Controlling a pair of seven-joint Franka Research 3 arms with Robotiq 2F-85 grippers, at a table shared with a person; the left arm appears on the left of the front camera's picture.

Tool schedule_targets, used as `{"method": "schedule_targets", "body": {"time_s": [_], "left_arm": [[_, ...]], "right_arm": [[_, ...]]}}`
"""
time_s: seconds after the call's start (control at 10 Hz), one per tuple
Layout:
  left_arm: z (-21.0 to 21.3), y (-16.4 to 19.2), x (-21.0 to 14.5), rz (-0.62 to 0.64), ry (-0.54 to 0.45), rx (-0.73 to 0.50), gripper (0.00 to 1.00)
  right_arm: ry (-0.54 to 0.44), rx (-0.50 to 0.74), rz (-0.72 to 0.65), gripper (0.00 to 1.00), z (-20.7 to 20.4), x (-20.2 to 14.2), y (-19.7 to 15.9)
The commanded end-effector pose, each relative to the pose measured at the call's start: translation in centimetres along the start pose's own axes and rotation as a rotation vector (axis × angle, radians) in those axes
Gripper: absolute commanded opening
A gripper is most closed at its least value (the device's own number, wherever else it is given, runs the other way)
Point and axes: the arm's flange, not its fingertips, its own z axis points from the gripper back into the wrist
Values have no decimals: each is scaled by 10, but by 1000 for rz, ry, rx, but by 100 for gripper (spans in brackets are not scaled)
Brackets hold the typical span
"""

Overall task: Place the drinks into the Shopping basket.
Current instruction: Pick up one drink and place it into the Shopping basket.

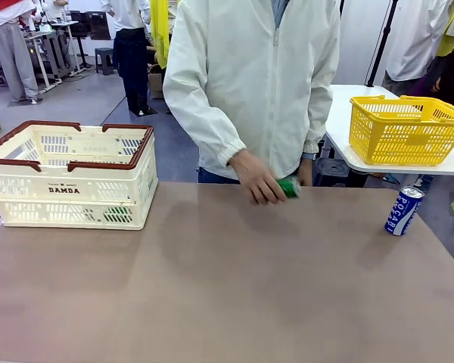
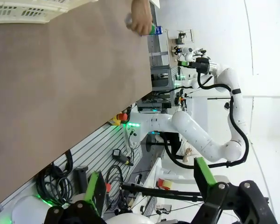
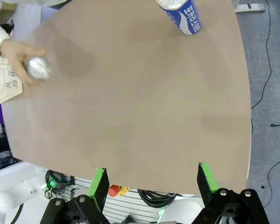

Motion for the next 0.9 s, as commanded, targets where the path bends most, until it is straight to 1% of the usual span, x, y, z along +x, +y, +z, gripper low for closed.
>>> {"method": "schedule_targets", "body": {"time_s": [0.0,0.1,0.2,0.3,0.4,0.5,0.6,0.7,0.8], "left_arm": [[0,-2,-1,3,-3,-19,100],[0,-2,-1,3,-3,-19,100],[0,-2,-1,3,-3,-19,100],[0,-2,-1,3,-3,-19,100],[0,-2,-1,3,-3,-19,100],[0,-2,-1,3,-3,-19,100],[0,-2,-1,3,-3,-19,100],[0,-2,-1,3,-3,-19,100],[0,-2,-1,3,-3,-19,100]], "right_arm": [[1,7,0,100,-2,2,-1],[21,-142,52,100,-3,4,8],[54,-221,71,100,-1,26,1],[70,-241,86,100,0,54,-9],[107,-245,102,100,-3,83,-18],[159,-204,123,100,-11,110,-26],[199,-135,120,100,-17,122,-34],[202,-64,51,100,1,114,-59],[175,-60,-25,100,26,98,-90]]}}
